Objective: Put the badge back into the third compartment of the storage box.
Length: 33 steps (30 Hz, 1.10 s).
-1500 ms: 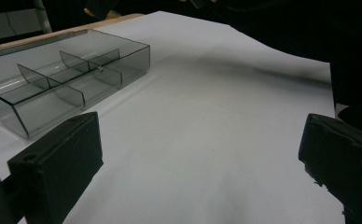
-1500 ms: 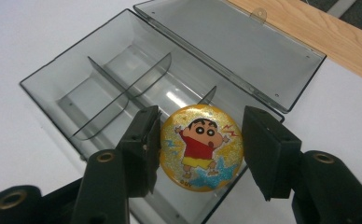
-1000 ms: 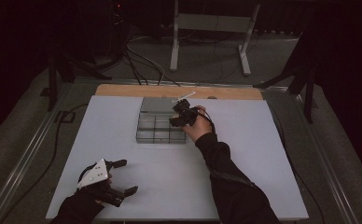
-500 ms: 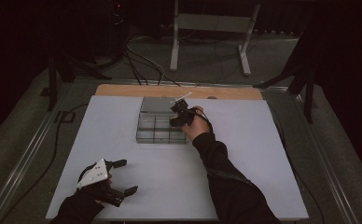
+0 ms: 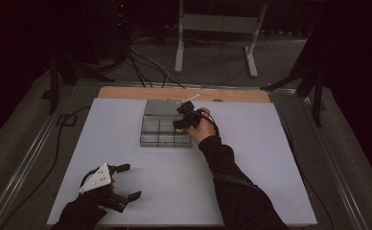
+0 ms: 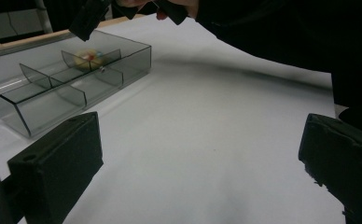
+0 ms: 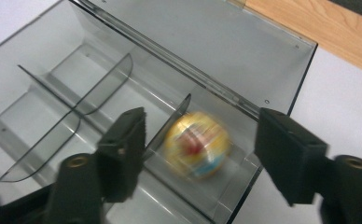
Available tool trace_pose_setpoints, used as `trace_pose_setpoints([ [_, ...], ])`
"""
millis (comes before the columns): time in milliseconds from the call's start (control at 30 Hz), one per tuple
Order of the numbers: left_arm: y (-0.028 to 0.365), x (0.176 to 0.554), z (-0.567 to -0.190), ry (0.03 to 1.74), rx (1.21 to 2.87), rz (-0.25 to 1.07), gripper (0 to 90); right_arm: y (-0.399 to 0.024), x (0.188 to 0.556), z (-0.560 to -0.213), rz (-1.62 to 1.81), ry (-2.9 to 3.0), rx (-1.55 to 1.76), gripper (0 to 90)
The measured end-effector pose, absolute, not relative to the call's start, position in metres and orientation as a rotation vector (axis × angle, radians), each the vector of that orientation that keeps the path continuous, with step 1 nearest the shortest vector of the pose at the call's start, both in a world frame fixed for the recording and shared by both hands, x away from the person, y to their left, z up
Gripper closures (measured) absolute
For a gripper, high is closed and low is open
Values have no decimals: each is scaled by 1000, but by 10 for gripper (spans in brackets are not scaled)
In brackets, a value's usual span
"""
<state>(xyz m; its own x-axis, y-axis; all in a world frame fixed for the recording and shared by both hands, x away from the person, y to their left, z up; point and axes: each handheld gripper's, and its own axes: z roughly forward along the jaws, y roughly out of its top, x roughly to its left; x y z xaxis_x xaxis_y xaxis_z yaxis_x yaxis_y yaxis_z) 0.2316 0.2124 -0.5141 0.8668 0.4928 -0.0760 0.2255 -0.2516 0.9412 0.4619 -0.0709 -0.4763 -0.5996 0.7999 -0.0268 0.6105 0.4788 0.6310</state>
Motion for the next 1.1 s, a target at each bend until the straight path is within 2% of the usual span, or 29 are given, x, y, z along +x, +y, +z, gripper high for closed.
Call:
trace_pose_setpoints([
  [133,213,231,-514,537,1841,279,1,-72,459,-472,863,2422,1188,203],
  [300,212,231,-514,538,1844,278,1,-78,452,-466,926,2428,1197,134],
  [367,212,231,-514,540,1842,277,1,-82,447,-462,970,2457,1167,68],
  [467,212,232,-515,537,1848,280,1,-87,443,-460,1006,2474,1170,59],
  [533,212,232,-514,539,1844,277,1,-93,437,-456,1048,2489,1117,8],
  [1100,212,229,-515,550,1851,285,1,-140,393,-446,1123,2510,974,0],
])
